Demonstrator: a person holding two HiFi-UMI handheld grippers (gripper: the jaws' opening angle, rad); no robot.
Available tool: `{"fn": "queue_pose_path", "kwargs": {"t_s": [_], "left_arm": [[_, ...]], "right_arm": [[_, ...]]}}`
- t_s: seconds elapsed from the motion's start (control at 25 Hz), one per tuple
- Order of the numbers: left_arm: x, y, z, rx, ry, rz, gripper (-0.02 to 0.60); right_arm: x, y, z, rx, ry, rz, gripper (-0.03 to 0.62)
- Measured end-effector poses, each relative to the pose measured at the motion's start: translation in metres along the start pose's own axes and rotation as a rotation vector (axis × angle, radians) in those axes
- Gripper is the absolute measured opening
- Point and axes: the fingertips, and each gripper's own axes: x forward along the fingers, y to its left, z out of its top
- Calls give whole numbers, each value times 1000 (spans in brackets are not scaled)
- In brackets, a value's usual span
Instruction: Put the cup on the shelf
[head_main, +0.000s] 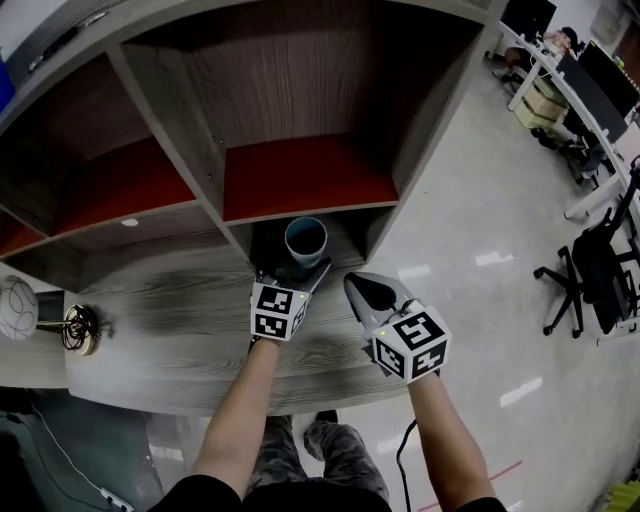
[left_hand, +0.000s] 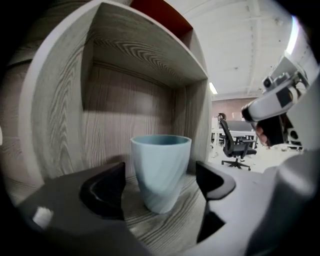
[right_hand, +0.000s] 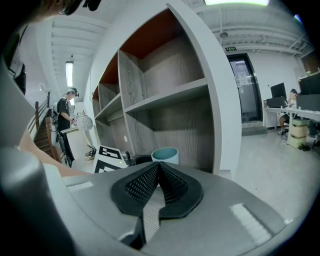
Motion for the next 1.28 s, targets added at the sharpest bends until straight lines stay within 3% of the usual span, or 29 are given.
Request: {"fn": "queue_pose_path", "kwargs": {"t_s": [0.24,0.32,0.52,0.72,0.8,1.28], "left_arm": [[-44,-7,8,-20,31,-36,416],[-62,-6,14,-30,36,-31,386],[-101,-9,38,-59,24,-39,248],[-136,-13,60,-96,20,-58,47],[-147,-16,67,-112,16,-67,0],[-186,-54,108,-149,-39,-240,-2]], "right_arm": [[-11,15,16,12,12,8,12],[-16,20,24,10,12,9,12],[-31,29,40,5,7,-4,12],[-45,43,48,-1,9,-6,12],[-50,48,47,4,15,-10,12],[-77,63,49,59,-25,-32,12]]}}
